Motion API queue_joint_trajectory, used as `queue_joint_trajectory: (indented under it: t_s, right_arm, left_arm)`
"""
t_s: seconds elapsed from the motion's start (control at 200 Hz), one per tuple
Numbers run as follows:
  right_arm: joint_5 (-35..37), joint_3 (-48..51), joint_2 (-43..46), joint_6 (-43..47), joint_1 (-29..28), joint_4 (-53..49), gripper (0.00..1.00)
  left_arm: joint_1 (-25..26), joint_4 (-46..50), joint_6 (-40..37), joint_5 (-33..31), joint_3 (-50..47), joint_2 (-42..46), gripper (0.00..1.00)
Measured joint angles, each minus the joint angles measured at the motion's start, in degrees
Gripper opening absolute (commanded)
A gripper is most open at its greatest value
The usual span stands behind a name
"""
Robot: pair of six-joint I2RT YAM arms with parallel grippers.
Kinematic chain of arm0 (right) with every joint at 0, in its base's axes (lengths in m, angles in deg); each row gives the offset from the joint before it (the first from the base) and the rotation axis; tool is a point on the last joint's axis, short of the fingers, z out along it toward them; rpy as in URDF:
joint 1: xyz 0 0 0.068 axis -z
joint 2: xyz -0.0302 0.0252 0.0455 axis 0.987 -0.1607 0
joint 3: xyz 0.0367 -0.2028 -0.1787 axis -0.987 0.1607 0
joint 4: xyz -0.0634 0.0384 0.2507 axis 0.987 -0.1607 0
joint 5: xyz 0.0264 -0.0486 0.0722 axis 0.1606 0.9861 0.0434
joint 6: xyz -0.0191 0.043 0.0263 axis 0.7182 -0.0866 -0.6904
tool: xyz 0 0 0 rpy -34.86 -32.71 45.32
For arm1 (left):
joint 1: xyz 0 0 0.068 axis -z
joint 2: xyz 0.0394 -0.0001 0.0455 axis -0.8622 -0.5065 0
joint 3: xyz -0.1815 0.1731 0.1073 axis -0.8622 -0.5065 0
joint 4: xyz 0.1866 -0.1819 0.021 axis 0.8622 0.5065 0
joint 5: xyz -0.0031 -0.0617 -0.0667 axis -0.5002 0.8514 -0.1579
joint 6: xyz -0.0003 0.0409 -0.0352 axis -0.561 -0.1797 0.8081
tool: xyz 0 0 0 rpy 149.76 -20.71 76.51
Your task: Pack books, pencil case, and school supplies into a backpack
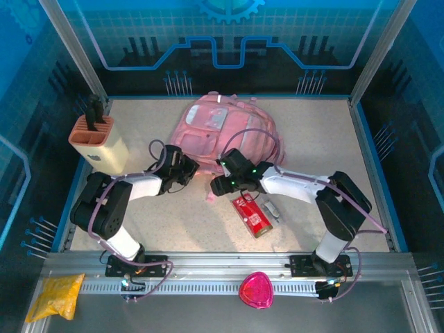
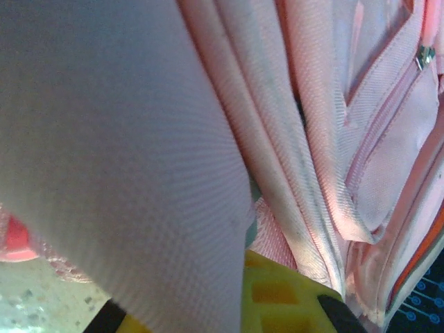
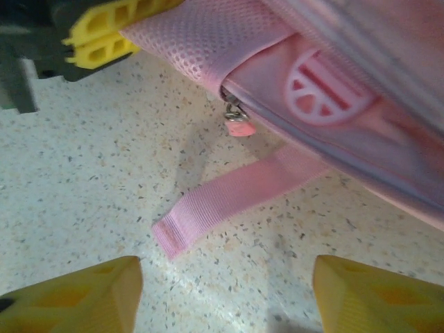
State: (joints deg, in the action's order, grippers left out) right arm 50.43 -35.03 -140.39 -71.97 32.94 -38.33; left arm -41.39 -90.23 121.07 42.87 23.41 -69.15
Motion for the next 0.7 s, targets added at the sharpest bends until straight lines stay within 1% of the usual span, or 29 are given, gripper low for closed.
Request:
queue_joint_trajectory:
  t_s: [0.085,0.265,0.395,0.45,0.61,0.7]
  right_arm:
    - [2.14,0.00,-2.27,-0.68,-1.16,1.70,0.56]
    - [7.85,-0.48,-5.33,-2.40,-2.03,5.90,0.54]
    - [12.41,-1.81,-7.93,-3.98,-2.03,8.04,0.49]
    - [13.64,-1.84,-8.37,-4.52,-2.05,8.90,0.46]
    - [16.39,-1.79,-8.76,-4.42,-2.08,11.41,0.45]
    - [18.10,-1.79,-9.09,-4.46,-2.38,11.82,0.42]
  left_arm:
    - [0.92,-0.04,0.52,-0.39,0.00,0.09,0.00]
    - [2.51,0.04,1.57,-1.70,0.00,0.68,0.00]
    - [3.39,0.22,1.99,-2.49,-0.09,1.79,0.00]
    - [3.72,0.04,2.01,-3.08,-0.42,2.40,0.00]
    - [4.52,0.20,1.99,-4.55,-0.68,3.67,0.00]
    - [4.92,0.20,1.99,-5.16,-0.68,3.93,0.00]
